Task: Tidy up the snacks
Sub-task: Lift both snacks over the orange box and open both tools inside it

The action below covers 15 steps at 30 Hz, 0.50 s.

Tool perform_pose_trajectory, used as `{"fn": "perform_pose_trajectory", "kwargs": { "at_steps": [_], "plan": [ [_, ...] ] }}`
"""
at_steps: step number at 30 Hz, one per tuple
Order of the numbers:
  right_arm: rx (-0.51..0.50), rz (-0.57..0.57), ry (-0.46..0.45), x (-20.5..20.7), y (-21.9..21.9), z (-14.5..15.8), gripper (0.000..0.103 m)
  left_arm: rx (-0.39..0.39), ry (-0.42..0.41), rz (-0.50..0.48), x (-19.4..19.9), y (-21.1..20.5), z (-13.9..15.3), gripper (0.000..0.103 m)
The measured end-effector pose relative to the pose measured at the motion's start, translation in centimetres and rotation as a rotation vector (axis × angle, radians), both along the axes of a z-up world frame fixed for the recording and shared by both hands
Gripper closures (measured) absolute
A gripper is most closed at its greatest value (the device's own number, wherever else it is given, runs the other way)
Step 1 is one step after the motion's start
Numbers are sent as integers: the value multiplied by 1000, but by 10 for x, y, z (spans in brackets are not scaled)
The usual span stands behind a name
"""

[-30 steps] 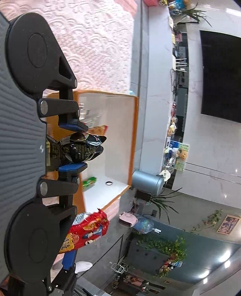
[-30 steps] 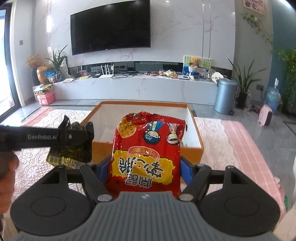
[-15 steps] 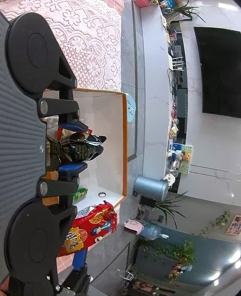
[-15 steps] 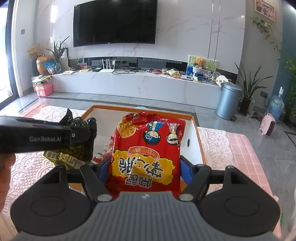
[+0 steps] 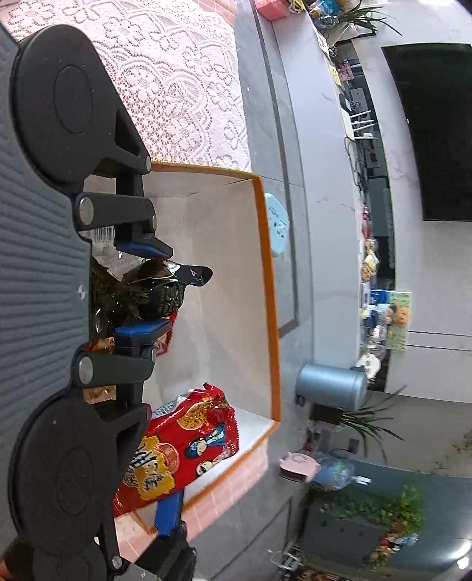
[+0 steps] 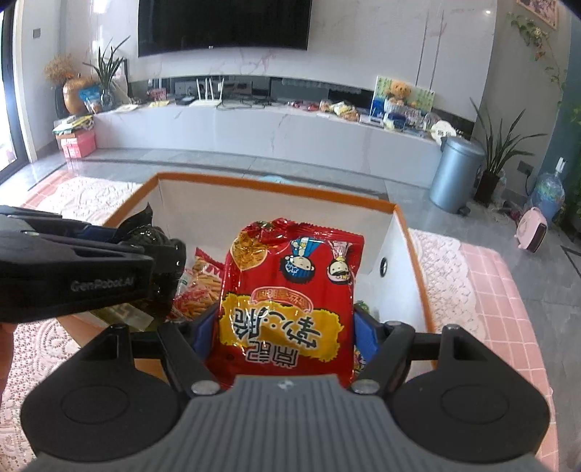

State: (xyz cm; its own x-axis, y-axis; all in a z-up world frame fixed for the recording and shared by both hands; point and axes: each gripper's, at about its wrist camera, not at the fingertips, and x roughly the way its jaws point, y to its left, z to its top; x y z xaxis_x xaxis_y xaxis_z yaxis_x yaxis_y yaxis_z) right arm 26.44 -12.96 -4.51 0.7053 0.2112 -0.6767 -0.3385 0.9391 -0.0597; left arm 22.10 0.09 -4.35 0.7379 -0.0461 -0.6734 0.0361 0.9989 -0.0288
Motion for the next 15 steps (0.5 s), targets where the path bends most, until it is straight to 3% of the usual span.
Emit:
{"fn": "perform_pose_trajectory", "kwargs": {
  "at_steps": [15],
  "plan": [
    [-120, -6, 41, 41, 16, -22, 32, 135, 84, 31, 23, -1, -18, 63]
  ]
}}
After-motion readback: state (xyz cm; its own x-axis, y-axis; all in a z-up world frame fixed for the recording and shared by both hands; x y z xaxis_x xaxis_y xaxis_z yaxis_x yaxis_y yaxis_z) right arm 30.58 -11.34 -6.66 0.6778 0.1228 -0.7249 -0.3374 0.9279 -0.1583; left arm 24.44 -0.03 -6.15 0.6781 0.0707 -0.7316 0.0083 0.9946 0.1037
